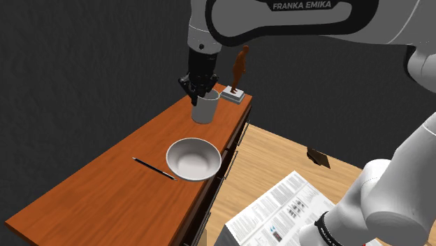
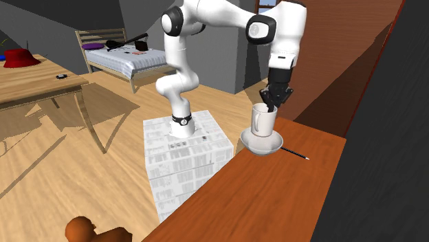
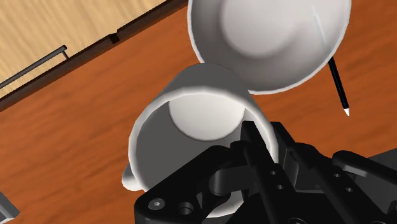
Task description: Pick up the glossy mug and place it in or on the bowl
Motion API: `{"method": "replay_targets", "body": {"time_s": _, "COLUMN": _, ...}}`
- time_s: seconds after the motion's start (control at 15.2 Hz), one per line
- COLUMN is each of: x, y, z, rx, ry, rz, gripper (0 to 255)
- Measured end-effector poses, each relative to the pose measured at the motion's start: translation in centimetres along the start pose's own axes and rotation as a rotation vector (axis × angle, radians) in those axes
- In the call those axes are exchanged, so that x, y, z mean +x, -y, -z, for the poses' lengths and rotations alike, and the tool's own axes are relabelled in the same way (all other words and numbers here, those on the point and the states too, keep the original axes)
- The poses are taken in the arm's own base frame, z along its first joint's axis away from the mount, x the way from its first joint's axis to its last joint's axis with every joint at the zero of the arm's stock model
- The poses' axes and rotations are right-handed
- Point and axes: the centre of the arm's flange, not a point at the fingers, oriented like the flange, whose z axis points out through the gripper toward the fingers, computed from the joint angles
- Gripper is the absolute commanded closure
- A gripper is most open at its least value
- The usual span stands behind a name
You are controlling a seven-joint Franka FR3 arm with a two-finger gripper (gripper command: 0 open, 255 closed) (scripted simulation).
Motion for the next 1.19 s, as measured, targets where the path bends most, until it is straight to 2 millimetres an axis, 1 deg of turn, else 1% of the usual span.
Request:
{"method": "replay_targets", "body": {"time_s": 0.2, "x": -3.4, "y": 2.4, "z": 0.7, "rx": 0.0, "ry": -0.001, "rz": 0.0, "gripper": 255}}
{"method": "replay_targets", "body": {"time_s": 0.26, "x": -4.3, "y": 2.9, "z": 1.0, "rx": 0.0, "ry": 0.0, "rz": 0.0, "gripper": 255}}
{"method": "replay_targets", "body": {"time_s": 0.33, "x": -5.5, "y": 4.1, "z": 1.2, "rx": 0.0, "ry": 0.0, "rz": 0.001, "gripper": 255}}
{"method": "replay_targets", "body": {"time_s": 0.4, "x": -6.0, "y": 4.6, "z": 1.2, "rx": 0.0, "ry": -0.001, "rz": 0.001, "gripper": 255}}
{"method": "replay_targets", "body": {"time_s": 0.66, "x": -6.9, "y": 5.2, "z": -0.6, "rx": -0.001, "ry": 0.0, "rz": -0.001, "gripper": 255}}
{"method": "replay_targets", "body": {"time_s": 1.19, "x": -6.9, "y": 5.4, "z": -4.8, "rx": -0.001, "ry": 0.0, "rz": -0.001, "gripper": 255}}
